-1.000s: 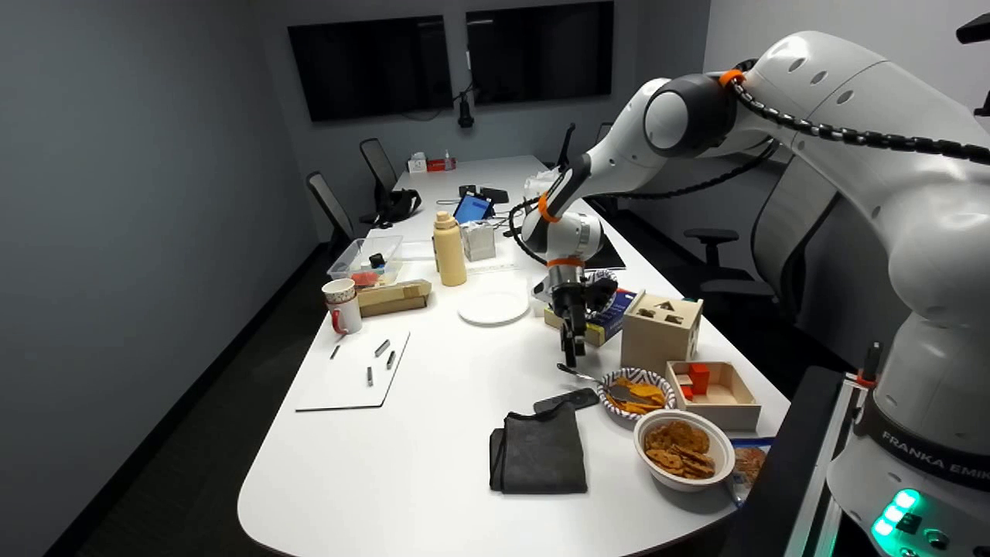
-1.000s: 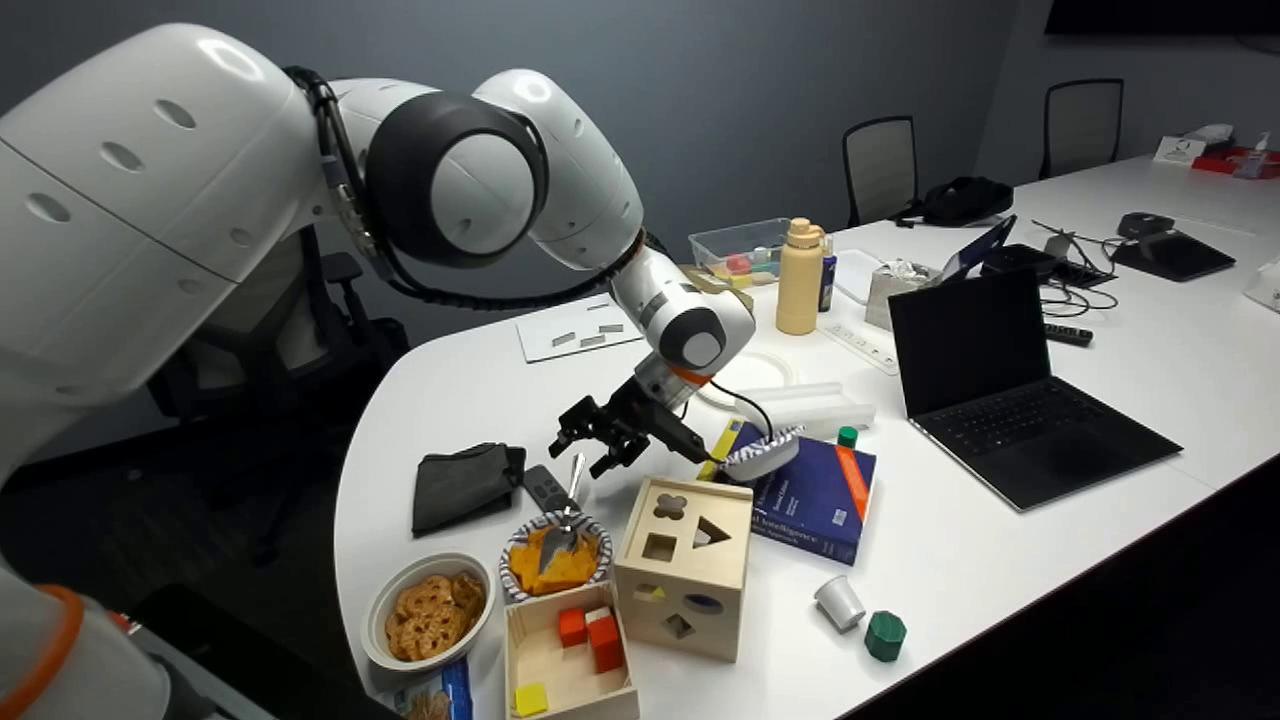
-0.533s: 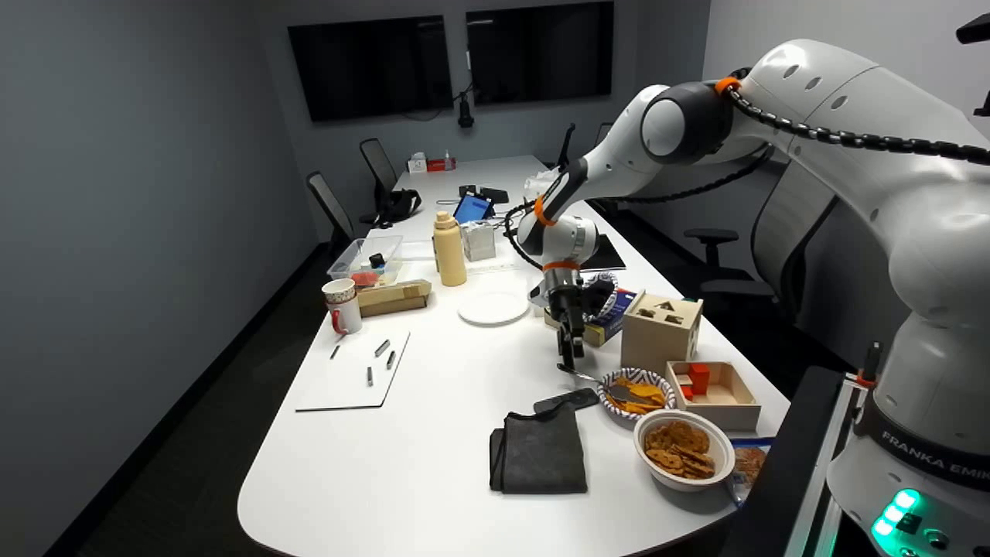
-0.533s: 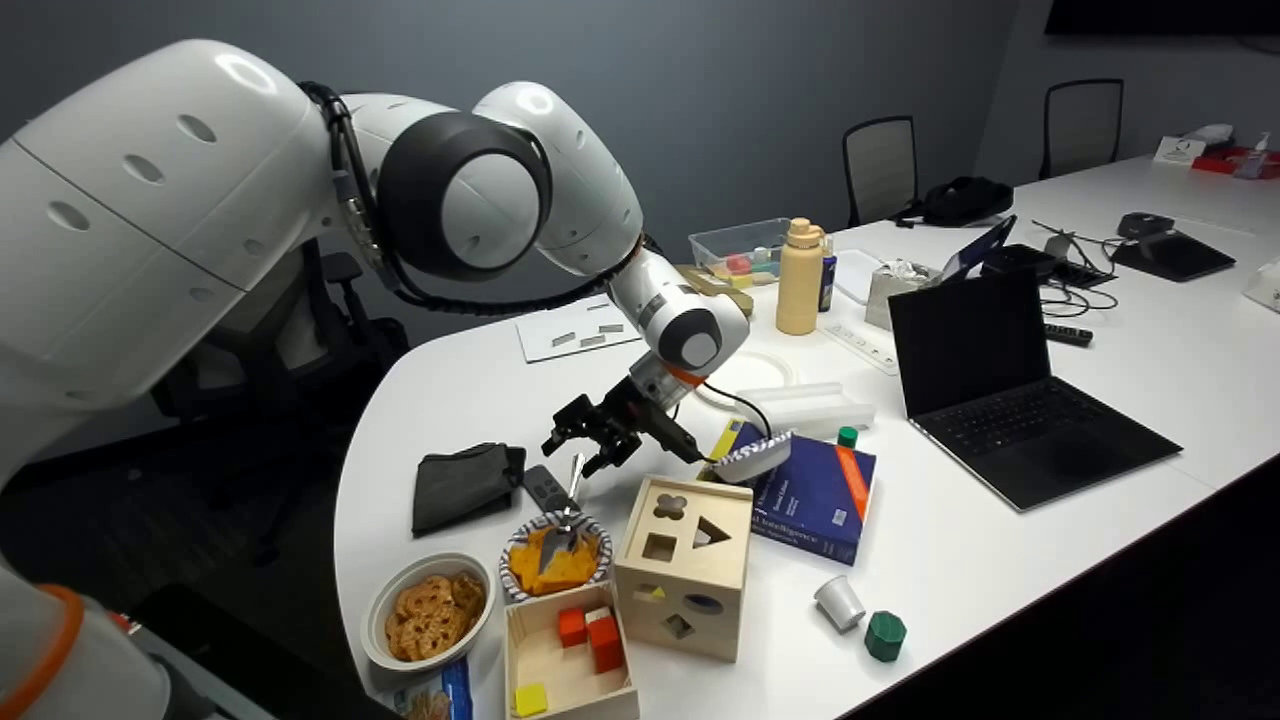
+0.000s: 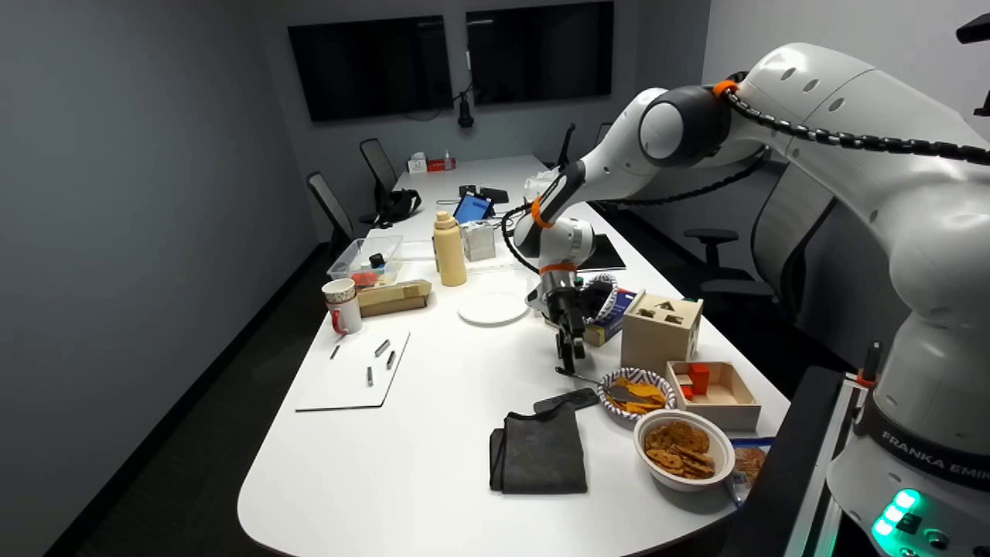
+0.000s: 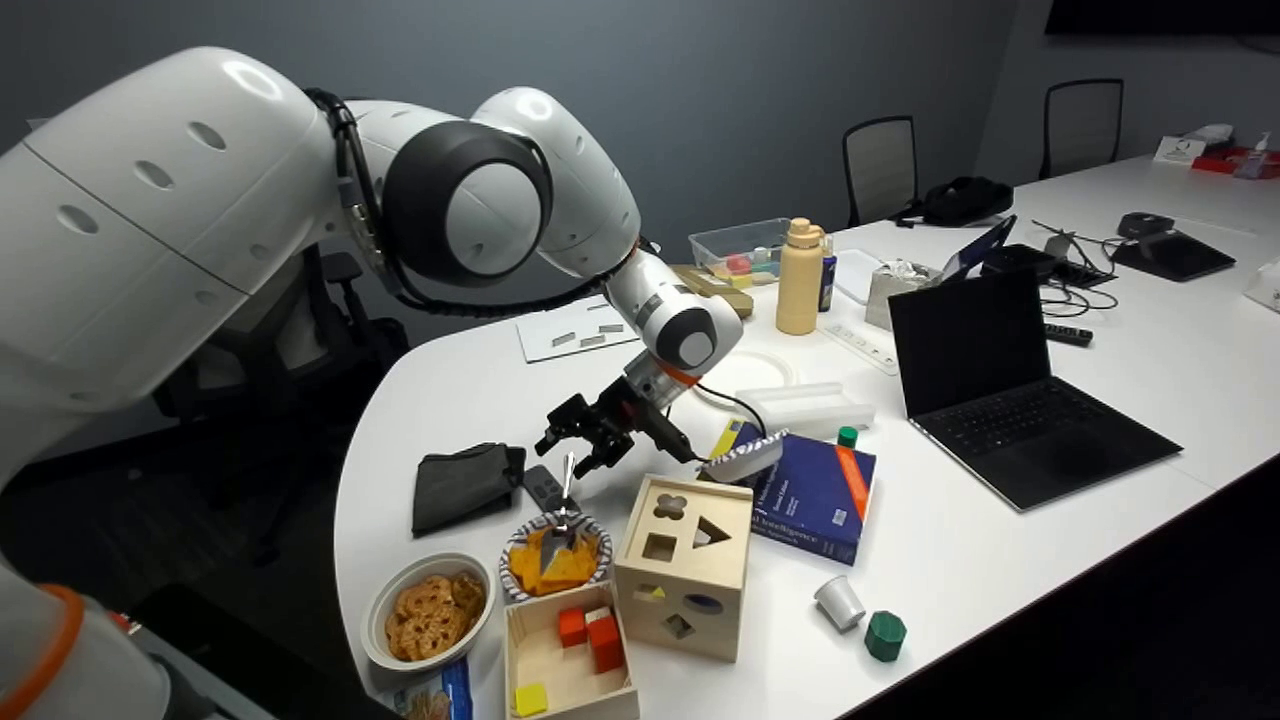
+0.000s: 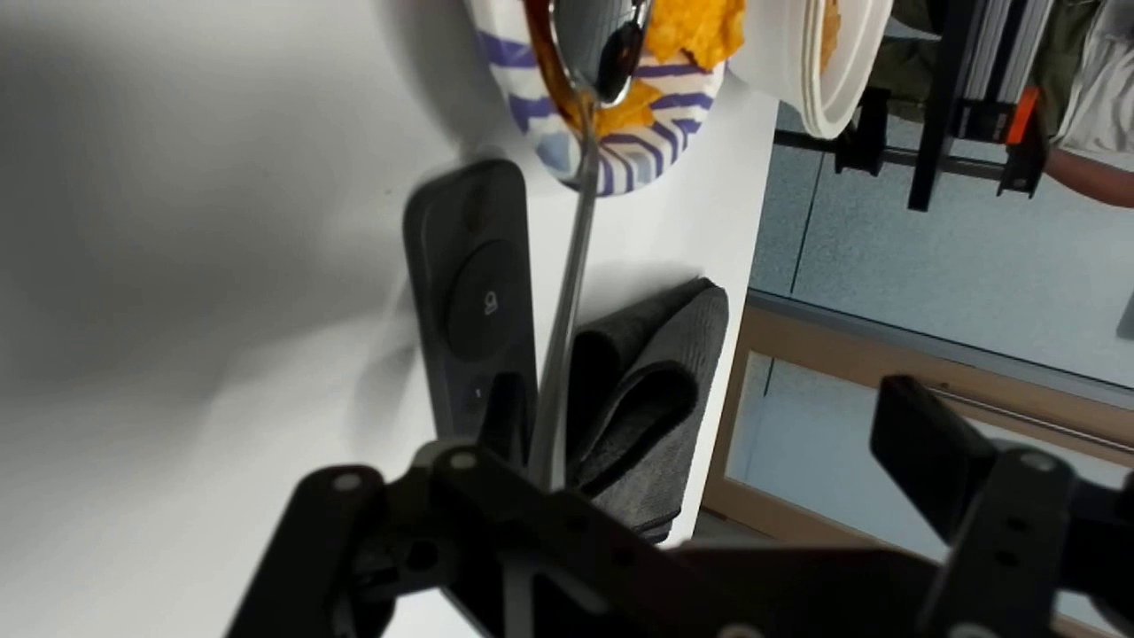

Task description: Use the spoon to stir in the bowl

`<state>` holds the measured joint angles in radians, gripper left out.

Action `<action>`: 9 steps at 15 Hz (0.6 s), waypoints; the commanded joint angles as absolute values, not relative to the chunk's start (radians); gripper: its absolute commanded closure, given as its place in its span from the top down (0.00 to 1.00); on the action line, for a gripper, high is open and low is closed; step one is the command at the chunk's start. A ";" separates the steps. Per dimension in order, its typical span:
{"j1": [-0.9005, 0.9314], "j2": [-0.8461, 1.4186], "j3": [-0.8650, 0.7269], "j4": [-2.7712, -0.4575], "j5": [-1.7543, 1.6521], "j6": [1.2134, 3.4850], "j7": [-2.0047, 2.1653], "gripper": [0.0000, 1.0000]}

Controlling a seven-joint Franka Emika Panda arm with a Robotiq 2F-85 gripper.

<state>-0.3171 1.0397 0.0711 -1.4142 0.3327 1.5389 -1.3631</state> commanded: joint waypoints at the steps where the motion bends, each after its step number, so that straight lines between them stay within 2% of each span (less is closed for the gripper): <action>1: -0.324 1.063 0.076 -1.371 0.336 1.514 -1.349 1.00; 9: -0.320 1.044 0.074 -1.405 0.329 1.536 -1.357 1.00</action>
